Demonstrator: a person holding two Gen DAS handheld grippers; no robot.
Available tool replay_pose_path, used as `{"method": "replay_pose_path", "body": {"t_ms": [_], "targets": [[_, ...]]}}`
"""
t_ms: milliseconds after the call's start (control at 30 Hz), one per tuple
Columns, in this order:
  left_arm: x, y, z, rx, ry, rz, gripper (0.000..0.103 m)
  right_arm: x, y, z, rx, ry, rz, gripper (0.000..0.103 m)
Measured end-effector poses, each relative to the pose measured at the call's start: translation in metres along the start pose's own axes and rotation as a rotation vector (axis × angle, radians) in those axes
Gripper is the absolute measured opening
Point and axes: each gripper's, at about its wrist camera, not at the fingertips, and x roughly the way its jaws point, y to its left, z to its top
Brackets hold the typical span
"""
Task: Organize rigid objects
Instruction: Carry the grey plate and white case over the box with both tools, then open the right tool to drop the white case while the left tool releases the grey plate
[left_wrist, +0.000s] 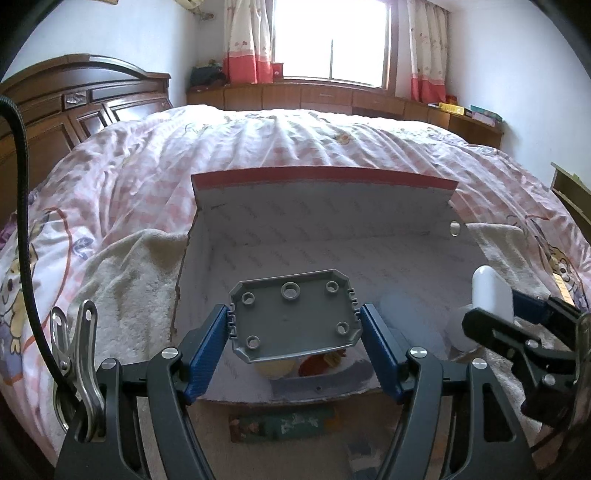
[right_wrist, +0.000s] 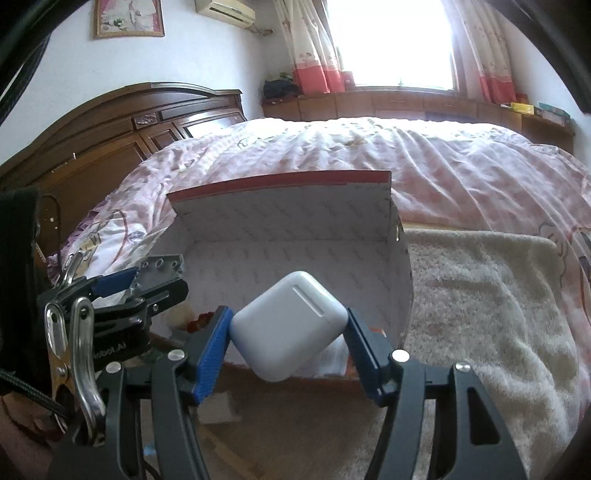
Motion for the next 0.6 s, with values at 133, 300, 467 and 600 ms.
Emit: {"method": "replay_pose_path", "body": {"t_ms": [133,300,467,600], "targets": [[0.009,0.000,0.000,-0.001,0.012,0.007,0.072,0.011,-0.005,0.004,0.005,0.017,-0.011,0.065],[0.021,0.001,0.000,-0.007,0.029,0.007,0.072,0.020,-0.011,0.006,0.014,0.030,-0.024,0.065],[0.030,0.002,0.001,-0.016,0.045,-0.002,0.072,0.028,-0.018,0.006,0.024,0.040,-0.035,0.065],[0.037,0.002,0.000,-0.019,0.073,-0.007,0.072,0.029,-0.017,0.006,0.014,0.021,-0.048,0.070]]}}
